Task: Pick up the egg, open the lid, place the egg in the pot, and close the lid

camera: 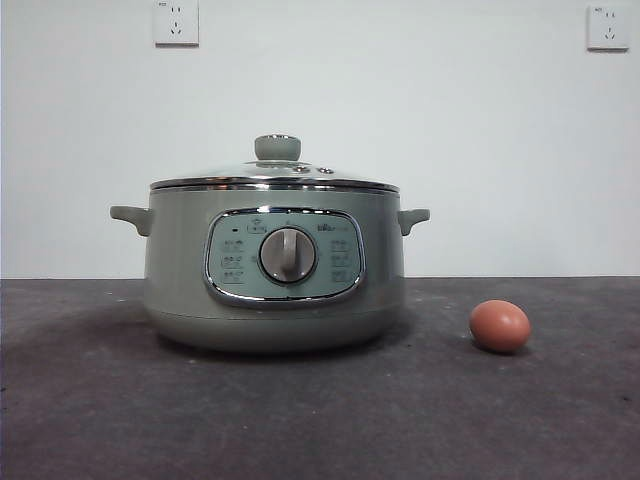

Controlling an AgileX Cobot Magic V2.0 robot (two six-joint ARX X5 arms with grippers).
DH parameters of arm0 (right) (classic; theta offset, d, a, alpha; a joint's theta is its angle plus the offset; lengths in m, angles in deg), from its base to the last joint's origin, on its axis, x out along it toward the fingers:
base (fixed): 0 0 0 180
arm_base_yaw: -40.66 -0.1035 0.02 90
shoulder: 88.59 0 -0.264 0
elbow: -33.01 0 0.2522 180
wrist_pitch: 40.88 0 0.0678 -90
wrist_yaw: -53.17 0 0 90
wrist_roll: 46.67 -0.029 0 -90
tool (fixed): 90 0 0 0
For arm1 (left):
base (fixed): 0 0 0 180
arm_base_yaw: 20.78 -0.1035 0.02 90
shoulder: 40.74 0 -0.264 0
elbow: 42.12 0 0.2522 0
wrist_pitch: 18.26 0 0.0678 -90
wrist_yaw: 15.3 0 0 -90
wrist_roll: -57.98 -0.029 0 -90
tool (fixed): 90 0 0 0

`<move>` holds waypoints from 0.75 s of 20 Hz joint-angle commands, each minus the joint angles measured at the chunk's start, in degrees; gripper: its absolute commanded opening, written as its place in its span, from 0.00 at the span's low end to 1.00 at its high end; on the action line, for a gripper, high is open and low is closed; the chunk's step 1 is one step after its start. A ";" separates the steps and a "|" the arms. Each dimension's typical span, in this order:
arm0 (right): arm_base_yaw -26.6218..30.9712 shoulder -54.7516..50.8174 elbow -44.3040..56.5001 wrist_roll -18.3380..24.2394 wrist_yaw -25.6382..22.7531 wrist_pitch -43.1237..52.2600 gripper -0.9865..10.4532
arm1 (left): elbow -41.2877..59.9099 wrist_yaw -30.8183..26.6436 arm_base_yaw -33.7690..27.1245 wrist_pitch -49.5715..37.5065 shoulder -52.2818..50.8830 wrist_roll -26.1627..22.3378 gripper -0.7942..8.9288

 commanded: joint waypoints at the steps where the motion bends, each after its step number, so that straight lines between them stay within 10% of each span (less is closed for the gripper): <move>1: -0.07 1.62 -0.07 -0.50 0.22 0.26 0.55 | -3.43 -3.32 2.34 -0.61 5.97 -3.69 0.64; 15: -0.07 5.27 -0.07 -0.50 0.20 1.64 0.55 | -9.49 -8.41 9.31 -8.17 28.74 -7.19 0.63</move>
